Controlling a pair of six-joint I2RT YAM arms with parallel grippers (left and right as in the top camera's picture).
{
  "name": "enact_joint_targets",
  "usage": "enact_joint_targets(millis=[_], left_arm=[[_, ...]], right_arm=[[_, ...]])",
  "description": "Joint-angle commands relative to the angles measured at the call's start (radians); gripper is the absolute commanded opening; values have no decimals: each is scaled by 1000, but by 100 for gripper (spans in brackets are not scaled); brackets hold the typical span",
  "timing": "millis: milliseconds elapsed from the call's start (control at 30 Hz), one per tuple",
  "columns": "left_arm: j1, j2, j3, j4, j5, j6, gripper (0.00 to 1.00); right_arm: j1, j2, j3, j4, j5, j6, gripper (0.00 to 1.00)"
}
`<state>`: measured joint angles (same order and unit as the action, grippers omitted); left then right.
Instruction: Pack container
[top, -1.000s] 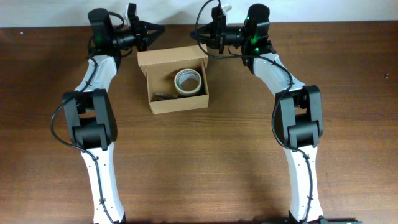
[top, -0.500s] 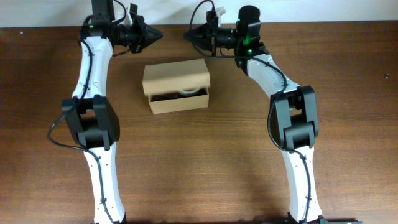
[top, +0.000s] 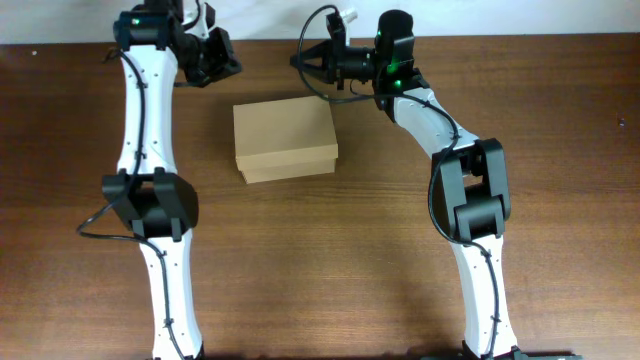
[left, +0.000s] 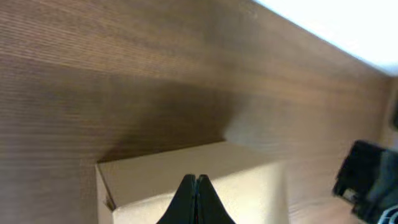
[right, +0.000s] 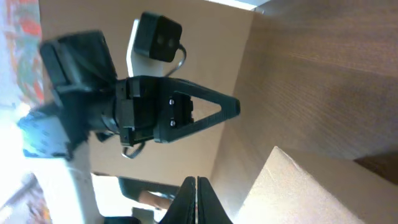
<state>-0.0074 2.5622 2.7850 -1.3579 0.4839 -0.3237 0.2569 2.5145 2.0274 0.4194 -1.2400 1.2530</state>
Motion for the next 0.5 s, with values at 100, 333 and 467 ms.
enact_joint_targets(millis=[100, 333, 467], left_arm=[[-46, 7, 68, -27, -107, 72, 2], [-72, 7, 68, -111, -178, 89, 2], [-89, 7, 68, -170, -200, 94, 2]], right_arm=[[-11, 11, 21, 3, -41, -74, 4], [-20, 8, 85, 3, -58, -79, 4], [-32, 8, 155, 2, -74, -86, 4]])
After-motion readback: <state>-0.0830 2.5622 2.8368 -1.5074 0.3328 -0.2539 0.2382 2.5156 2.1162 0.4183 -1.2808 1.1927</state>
